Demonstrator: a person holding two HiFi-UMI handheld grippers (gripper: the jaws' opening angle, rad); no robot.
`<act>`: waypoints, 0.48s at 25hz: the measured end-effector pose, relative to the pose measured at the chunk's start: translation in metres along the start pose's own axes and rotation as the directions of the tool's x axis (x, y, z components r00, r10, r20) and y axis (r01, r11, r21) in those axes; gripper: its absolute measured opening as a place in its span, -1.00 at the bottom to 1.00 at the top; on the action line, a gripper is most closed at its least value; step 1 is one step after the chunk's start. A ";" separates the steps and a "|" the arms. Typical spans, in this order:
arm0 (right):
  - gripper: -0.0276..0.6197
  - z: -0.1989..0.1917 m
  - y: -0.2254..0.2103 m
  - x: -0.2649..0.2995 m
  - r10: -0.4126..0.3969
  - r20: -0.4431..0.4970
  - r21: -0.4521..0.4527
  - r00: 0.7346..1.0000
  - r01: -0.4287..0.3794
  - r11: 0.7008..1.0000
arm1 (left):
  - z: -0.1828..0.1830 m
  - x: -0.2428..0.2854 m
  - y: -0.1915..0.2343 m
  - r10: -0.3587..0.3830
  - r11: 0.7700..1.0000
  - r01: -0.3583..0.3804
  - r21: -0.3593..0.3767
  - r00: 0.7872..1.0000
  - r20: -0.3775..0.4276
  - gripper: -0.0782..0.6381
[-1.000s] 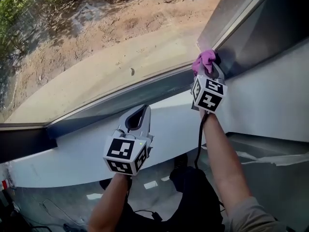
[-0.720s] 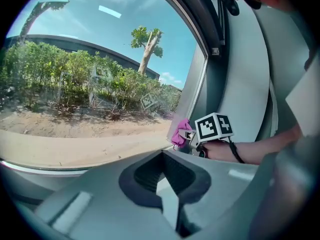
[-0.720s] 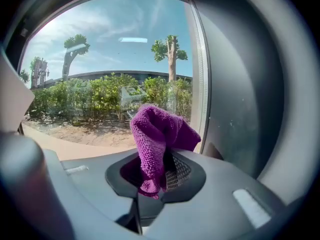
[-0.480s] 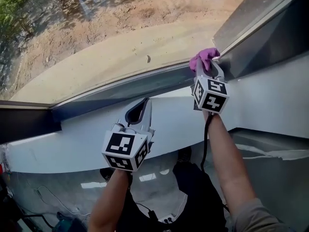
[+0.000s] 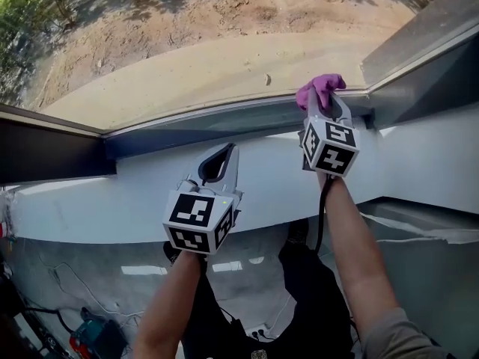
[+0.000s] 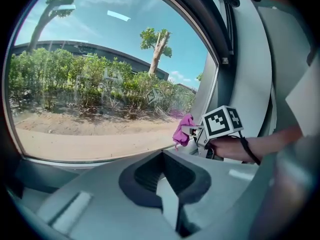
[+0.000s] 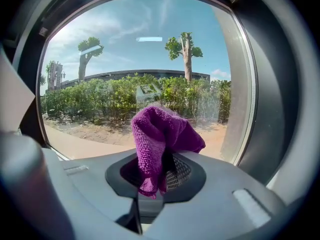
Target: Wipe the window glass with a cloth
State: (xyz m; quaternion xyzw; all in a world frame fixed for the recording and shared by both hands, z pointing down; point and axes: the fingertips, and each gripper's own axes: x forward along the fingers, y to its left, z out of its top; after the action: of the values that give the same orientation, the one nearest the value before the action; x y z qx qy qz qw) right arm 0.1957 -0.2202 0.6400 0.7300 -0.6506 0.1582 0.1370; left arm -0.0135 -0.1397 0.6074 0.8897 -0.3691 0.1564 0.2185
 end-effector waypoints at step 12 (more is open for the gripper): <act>-0.64 0.001 0.122 -0.005 0.126 -0.022 -0.053 0.992 -0.127 0.990 | -0.008 -0.072 0.065 0.086 0.995 -0.085 -0.058 0.996 0.017 -0.78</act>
State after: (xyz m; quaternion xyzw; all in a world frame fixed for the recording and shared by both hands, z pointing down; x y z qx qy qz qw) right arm 0.0737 -0.2304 0.6362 0.6817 -0.6984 0.1557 0.1524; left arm -0.1106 -0.1347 0.5999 0.8679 -0.4132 0.1465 0.2334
